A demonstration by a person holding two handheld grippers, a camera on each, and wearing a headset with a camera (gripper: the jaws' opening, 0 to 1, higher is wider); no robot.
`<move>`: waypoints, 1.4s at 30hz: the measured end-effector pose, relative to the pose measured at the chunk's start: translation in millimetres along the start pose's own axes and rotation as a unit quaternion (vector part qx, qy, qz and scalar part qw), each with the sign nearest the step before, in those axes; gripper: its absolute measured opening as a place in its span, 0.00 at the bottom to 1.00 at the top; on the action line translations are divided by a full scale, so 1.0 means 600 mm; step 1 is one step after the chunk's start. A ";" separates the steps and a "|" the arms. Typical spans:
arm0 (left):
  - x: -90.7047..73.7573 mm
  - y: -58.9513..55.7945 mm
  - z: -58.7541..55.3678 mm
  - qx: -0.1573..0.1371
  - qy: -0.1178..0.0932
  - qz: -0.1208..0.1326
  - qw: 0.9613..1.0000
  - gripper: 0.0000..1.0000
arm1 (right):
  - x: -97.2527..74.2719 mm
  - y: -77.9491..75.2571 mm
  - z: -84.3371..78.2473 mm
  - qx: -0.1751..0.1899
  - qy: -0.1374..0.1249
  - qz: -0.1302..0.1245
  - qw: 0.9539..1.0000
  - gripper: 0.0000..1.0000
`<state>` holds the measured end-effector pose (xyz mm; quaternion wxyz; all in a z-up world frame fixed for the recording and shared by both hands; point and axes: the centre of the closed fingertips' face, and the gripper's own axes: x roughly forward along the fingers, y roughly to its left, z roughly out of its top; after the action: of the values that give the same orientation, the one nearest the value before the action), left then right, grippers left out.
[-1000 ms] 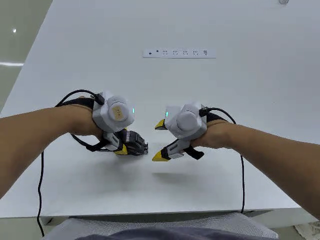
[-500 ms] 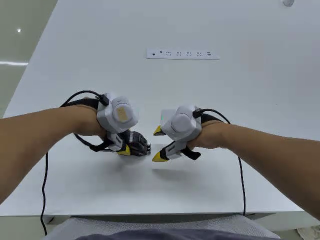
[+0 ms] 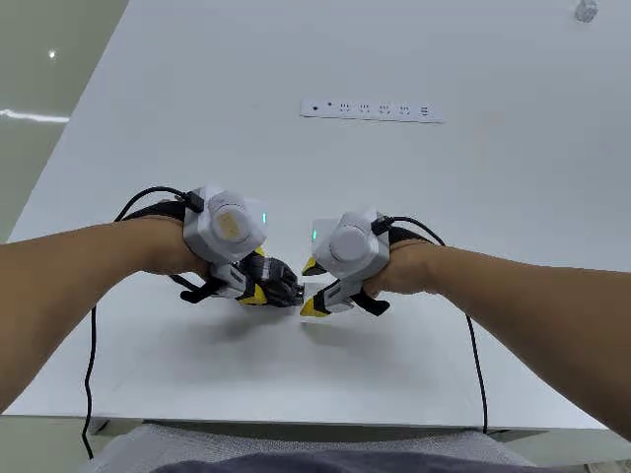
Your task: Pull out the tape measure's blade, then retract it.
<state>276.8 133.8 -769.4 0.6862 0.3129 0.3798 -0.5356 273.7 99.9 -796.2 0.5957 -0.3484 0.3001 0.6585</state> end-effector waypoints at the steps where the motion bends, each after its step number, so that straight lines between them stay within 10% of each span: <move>1: 0.000 0.001 0.000 0.000 -0.001 0.000 1.000 0.32 | 0.001 -0.001 0.000 0.000 0.001 0.000 1.000 0.36; 42: 0.002 0.004 0.002 -0.006 -0.024 0.001 1.000 0.32 | 0.027 -0.008 -0.008 -0.042 0.075 0.033 0.996 0.20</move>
<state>279.5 132.7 -769.4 0.6975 0.2957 0.3665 -0.5401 278.0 106.1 -812.2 0.5343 -0.4113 0.3271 0.6621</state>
